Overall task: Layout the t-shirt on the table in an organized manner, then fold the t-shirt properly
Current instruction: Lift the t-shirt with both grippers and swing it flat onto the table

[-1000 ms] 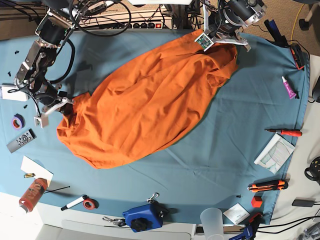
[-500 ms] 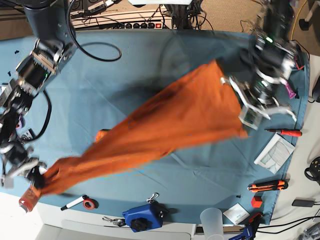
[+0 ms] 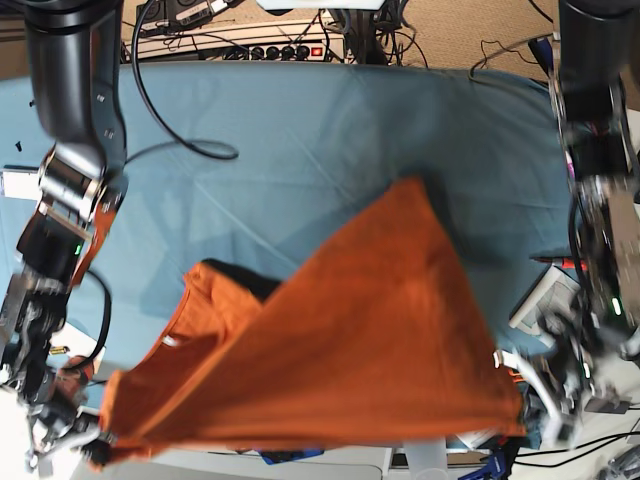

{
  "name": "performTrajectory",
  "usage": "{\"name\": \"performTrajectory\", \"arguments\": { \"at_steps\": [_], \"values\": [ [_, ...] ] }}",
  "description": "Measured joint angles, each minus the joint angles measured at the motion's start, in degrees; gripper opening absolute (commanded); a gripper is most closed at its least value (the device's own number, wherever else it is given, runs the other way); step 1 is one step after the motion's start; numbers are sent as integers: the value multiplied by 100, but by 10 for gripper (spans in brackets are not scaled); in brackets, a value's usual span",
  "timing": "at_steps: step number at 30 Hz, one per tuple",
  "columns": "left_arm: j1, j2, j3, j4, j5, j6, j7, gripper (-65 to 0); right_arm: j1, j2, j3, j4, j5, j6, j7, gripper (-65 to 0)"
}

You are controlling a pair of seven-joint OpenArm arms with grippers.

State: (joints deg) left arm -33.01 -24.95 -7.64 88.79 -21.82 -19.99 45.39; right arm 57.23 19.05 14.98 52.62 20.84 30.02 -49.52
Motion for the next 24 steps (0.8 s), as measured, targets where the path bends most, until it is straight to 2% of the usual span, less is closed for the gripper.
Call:
{"name": "performTrajectory", "arguments": {
  "at_steps": [5, 9, 12, 15, 18, 20, 24],
  "values": [
    [-1117, -205, 4, -737, -470, -4, 420, -650, 785, 98, -11, 22, 63, 35, 11, -650],
    [-1408, -535, 7, -857, -750, -11, 579, -650, 964, 326, 0, 52, 472, 17, -225, -650],
    [-1379, -684, 4, -857, -1001, -166, 793, -650, 957, 345, 37, 74, 621, 22, -835, -650],
    [-1165, -678, 7, -859, -1384, -350, 1038, -650, 850, 323, 46, 160, 741, 15, -1049, -650],
    [-962, -651, 7, -870, -1362, -337, 1342, -650, 570, 339, 76, 487, 1224, 0, -1919, -650],
    [-855, -664, 7, -863, -1582, -332, 1598, -650, 267, 343, 76, 807, 1596, -2, -2378, -650],
    [-619, -721, 7, -848, -1838, -317, 2044, -650, -391, 297, 66, 1499, 1825, 0, -2664, -650]
  ]
}}
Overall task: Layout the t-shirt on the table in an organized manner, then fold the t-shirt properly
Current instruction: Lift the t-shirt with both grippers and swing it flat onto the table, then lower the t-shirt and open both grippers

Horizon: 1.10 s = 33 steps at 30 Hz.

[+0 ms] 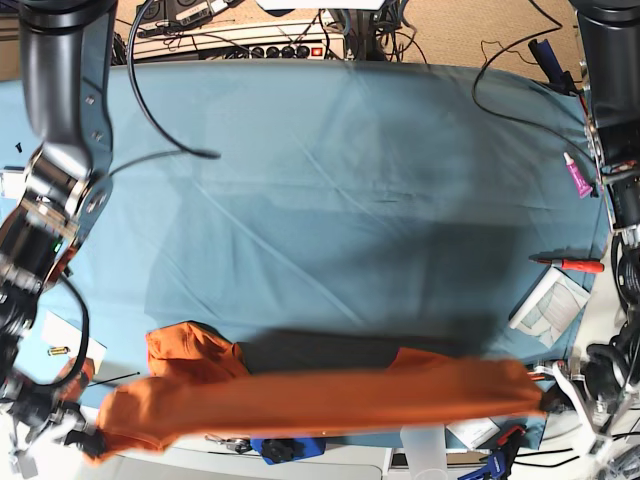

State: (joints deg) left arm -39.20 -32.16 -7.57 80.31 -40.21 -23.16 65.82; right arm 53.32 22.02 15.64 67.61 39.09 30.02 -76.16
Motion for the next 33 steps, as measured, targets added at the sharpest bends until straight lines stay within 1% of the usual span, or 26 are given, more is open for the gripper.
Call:
{"name": "performTrajectory", "arguments": {
  "at_steps": [5, 7, 15, 17, 20, 22, 24, 27, 30, 33],
  "values": [
    [444, -284, -2, 273, -177, -50, 173, -650, -929, -17, 0, 699, 0, -2, -59, -650],
    [656, -328, -4, 376, -280, -81, 219, -650, -1268, -33, -2, 909, 7, -2, -76, -650],
    [1749, -275, -28, 597, -337, -92, 356, -650, -2592, -48, -7, 1681, 15, -2, -122, -650],
    [2072, -258, -133, 752, -330, -90, 380, -650, -2942, -46, -7, 1878, 15, -7, -146, -650],
    [2577, -208, -468, 1121, -341, -90, 413, -650, -3523, -48, -9, 2253, 9, -20, -173, -650],
    [2962, -151, -756, 1360, -339, -92, 398, -650, -3958, -50, 0, 2592, 4, -28, -214, -650],
    [3425, -55, -1047, 1558, -334, -90, 402, -650, -4457, -125, 103, 2966, 13, -26, -243, -650],
    [4111, 186, -1478, 1810, -302, -90, 444, -650, -5235, -380, 450, 3467, 146, -28, -238, -650],
    [4621, 431, -1873, 2013, -302, -92, 400, -650, -5908, -686, 883, 3738, 258, -9, -223, -650],
    [4981, 647, -2162, 2076, -437, -310, 372, -650, -6373, -861, 1154, 3746, 297, 0, -201, -650]
  ]
}}
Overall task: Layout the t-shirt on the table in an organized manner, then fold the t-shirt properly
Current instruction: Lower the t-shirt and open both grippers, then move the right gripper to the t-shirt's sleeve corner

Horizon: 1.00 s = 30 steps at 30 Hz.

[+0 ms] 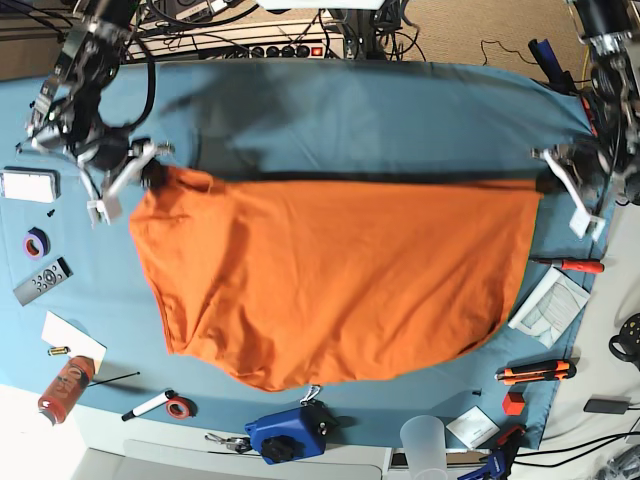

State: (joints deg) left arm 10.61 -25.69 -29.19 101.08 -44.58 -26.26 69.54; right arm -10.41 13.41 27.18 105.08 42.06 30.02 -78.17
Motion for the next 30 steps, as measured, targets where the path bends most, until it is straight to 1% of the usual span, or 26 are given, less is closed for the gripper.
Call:
{"name": "performTrajectory", "arguments": {
  "at_steps": [2, 4, 6, 8, 11, 15, 17, 19, 22, 26, 28, 29, 30],
  "values": [
    [190, 142, -177, 2, -31, -61, 9, -650, -306, -28, 35, 4, 9, 149, -24, -650],
    [356, 227, -376, 0, -79, -61, 11, -650, -603, -28, 22, 4, 280, 291, -136, -650],
    [492, 247, -621, 2, -173, -61, 4, -650, -872, -26, 28, 4, 645, 542, -131, -650],
    [623, 236, -850, 2, -254, -122, 7, -650, -1054, -26, 28, 4, 737, 542, 107, -650],
    [835, 234, -1080, 2, -328, -361, -9, -650, -1169, -28, 31, 4, 721, 540, 122, -650],
    [1049, 236, -1091, 2, -573, -363, 0, -650, -1325, -26, 31, 4, 737, 542, 118, -650],
    [1134, 245, -1091, 2, -570, -363, 7, -650, -1451, -26, 31, 4, 756, 542, 107, -650],
    [1202, 249, -1091, 2, -568, -363, 42, -650, -1615, -22, 35, 22, 922, 544, 52, -650],
    [1309, 249, -1091, 2, -566, -363, 50, -650, -1930, -24, 42, 42, 1182, 798, 17, -650],
    [1386, 249, -1091, 2, -531, -363, 50, -650, -2022, -20, 44, 44, 1224, 798, 20, -650],
    [1384, 249, -1091, 2, -516, -503, 48, -650, -2013, -20, 44, 44, 1222, 798, 20, -650],
    [1386, 247, -1091, 2, -518, -518, 50, -650, -1991, -20, 44, 44, 1224, 798, -22, -650],
    [1386, 249, -1091, 2, -514, -516, 55, -594, -1974, -4, 42, 44, 1224, 798, -70, -650]
  ]
}}
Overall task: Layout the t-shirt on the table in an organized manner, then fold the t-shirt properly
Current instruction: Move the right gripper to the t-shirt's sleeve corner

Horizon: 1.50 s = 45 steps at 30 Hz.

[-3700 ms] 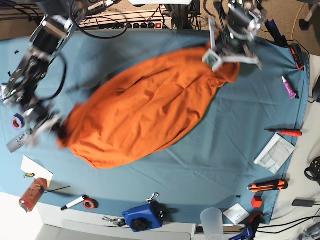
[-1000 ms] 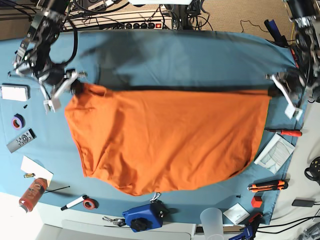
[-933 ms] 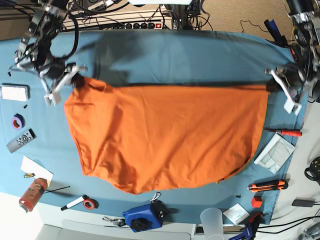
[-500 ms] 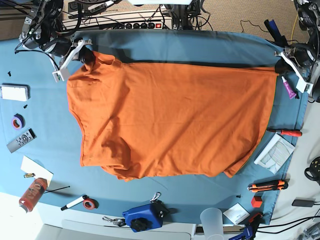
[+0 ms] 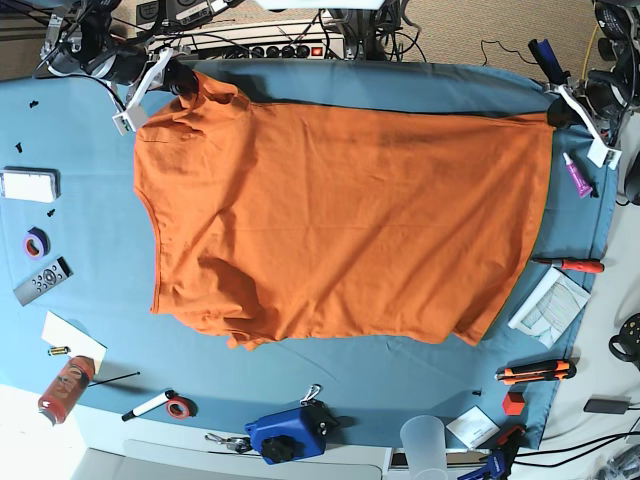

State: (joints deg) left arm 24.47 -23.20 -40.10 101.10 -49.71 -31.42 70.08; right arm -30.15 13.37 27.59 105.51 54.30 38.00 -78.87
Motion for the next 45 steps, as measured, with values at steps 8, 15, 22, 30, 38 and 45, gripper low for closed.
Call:
{"name": "performTrajectory", "arguments": {
  "at_steps": [8, 15, 22, 30, 38, 45],
  "values": [
    [15, -195, -9, 0, -717, 28, 686, -349, -7, 195, -2, -2, 953, 9, -236, -514],
    [15, -317, -463, 588, -1351, 22, 905, -349, 391, 251, 1119, 1167, 1294, 107, -245, -514],
    [15, -321, -1390, 1226, -1360, 22, 807, -349, 1598, 297, 1945, 1394, -166, -232, 168, -514],
    [20, -319, -1434, 1226, -1355, 22, 597, -349, 3335, 435, 549, -750, -1851, -540, 1482, -514],
    [13, -319, -1434, 1226, -1357, 24, 595, -349, 5115, 457, -767, -3438, -3289, -957, 2223, -514],
    [13, -251, -1436, 1226, -1355, 24, 527, -349, 5764, 446, -1220, -5036, -3335, -970, 2518, -515]
  ]
}}
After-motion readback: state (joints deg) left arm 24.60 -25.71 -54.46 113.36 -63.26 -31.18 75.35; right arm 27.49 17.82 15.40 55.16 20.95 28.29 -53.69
